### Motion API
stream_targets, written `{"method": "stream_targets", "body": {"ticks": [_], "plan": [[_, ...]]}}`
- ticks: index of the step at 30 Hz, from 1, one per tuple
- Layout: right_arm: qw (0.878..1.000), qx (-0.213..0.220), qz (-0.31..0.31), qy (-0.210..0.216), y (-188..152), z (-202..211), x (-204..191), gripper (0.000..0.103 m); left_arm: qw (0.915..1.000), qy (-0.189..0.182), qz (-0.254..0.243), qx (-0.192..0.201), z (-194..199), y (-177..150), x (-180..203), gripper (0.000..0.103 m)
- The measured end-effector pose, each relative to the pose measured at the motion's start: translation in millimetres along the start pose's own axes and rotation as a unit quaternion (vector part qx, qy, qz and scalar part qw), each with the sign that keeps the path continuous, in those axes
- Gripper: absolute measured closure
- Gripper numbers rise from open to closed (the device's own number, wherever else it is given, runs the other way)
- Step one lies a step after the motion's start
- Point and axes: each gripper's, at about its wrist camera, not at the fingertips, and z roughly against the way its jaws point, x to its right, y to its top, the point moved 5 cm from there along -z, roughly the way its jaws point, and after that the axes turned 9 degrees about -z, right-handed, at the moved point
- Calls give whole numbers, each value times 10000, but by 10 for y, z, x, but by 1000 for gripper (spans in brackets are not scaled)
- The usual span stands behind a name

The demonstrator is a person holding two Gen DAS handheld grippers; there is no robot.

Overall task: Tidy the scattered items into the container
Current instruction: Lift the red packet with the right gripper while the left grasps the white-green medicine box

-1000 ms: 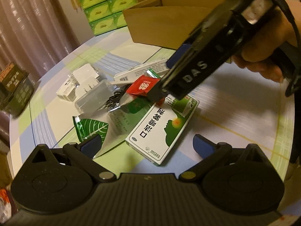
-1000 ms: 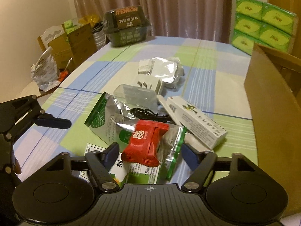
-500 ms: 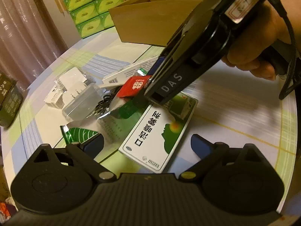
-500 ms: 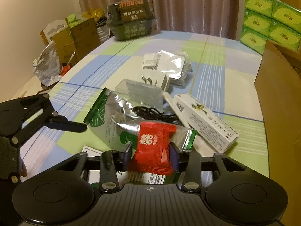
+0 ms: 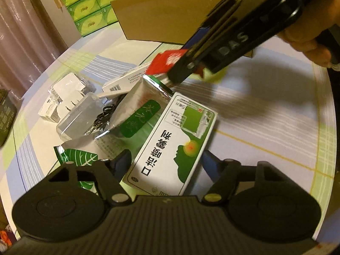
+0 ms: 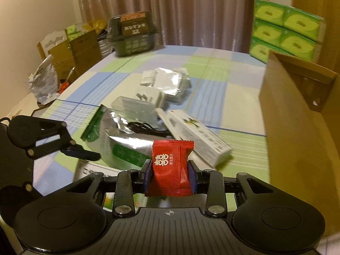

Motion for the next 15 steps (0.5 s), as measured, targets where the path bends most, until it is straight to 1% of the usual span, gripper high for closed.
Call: {"method": "stream_targets", "body": {"ticks": [4,7,8,9,11,15], "plan": [[9999,10,-74,-99,-81,135,118,71,9996,-46,165,-207,43,19,66,43],[9999,6,-46,-145,-169,232,162,71,9982,-217,426,-354,85,35,108,44],[9999,7,-41,-155,-195,263,173,71,9978,-246,509,-347,103,41,118,42],[9999,3,-44,-167,-228,294,188,71,9975,-252,584,-313,122,50,127,37],[9998,-13,-66,-181,-284,328,208,71,9969,-261,693,-264,137,70,147,32],[9997,-74,-141,-175,-397,355,240,71,9978,-177,578,-281,77,140,192,31]]}}
